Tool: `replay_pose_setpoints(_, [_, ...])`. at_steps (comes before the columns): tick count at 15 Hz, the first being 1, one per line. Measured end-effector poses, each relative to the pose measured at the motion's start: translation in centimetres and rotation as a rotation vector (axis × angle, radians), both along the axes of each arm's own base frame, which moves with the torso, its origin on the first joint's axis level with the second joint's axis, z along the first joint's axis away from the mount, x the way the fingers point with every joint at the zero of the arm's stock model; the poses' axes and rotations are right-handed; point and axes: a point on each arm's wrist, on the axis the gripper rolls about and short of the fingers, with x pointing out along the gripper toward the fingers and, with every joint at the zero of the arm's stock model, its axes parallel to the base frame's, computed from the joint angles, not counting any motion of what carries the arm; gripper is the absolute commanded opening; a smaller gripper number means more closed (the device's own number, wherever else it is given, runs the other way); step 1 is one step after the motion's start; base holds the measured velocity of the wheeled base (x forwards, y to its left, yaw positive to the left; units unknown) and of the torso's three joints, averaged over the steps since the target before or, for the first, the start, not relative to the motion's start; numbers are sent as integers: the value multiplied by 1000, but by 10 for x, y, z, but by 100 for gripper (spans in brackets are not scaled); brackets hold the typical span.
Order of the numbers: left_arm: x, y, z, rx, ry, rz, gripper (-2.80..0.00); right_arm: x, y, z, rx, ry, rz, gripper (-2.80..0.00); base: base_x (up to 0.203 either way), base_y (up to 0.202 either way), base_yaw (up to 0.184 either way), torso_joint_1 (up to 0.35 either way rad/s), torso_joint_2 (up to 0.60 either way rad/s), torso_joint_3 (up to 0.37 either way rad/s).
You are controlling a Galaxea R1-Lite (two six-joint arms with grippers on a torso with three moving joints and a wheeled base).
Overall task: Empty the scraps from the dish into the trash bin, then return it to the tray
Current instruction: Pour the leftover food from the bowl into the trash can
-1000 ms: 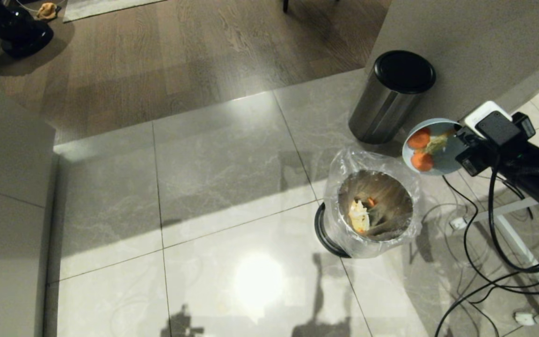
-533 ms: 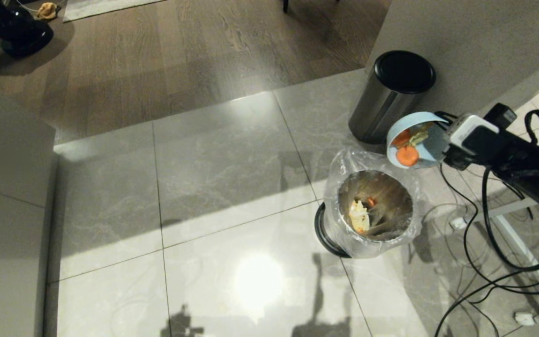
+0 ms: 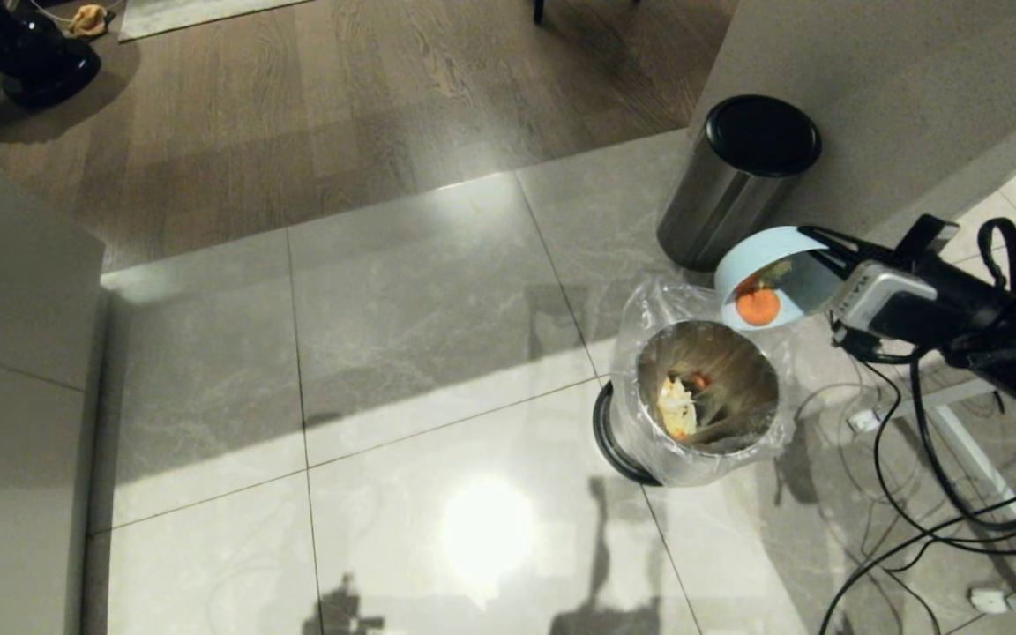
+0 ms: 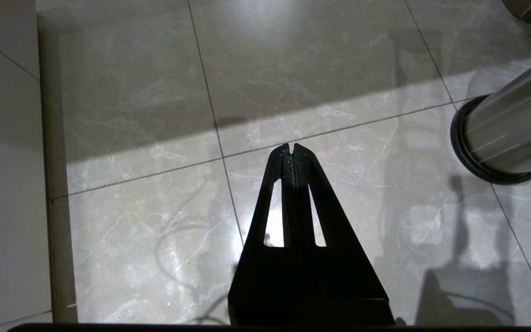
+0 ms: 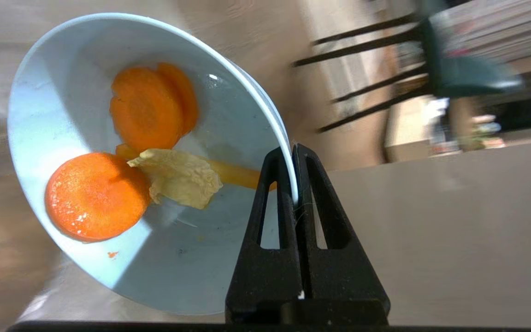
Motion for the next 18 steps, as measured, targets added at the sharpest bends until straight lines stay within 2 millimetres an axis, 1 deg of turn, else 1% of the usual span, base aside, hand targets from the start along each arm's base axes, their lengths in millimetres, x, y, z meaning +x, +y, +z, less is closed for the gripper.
replay_pose_setpoints(2, [0, 0, 0, 0, 0, 0, -280, 2, 0, 1, 15, -92, 5, -280, 0, 0, 0, 0, 0, 0])
replay_pose_setpoints(3, [0, 0, 0, -1, 0, 1, -280, 3, 0, -3, 32, -104, 11, -280, 0, 0, 0, 0, 0, 0])
replay_pose_setpoints(5, [0, 0, 0, 0, 0, 0, -280, 5, -1, -17, 47, -52, 14, -280, 0, 0, 0, 0, 0, 0])
replay_pose_setpoints(7, [0, 0, 0, 0, 0, 0, -280, 5, 0, -22, 43, -33, 20, -280, 0, 0, 0, 0, 0, 0])
replay_pose_setpoints(9, [0, 0, 0, 0, 0, 0, -280, 5, 0, -21, 38, -33, 38, -280, 0, 0, 0, 0, 0, 0])
replay_pose_setpoints(12, [0, 0, 0, 0, 0, 0, -280, 7, 0, 4, 71, -118, 55, -280, 0, 0, 0, 0, 0, 0])
replay_pose_setpoints(15, [0, 0, 0, 0, 0, 0, -280, 4, -7, 16, 82, -157, 40, -280, 0, 0, 0, 0, 0, 0])
replay_pose_setpoints(18, [0, 0, 0, 0, 0, 0, -280, -5, -12, 29, 89, -201, 28, -280, 0, 0, 0, 0, 0, 0])
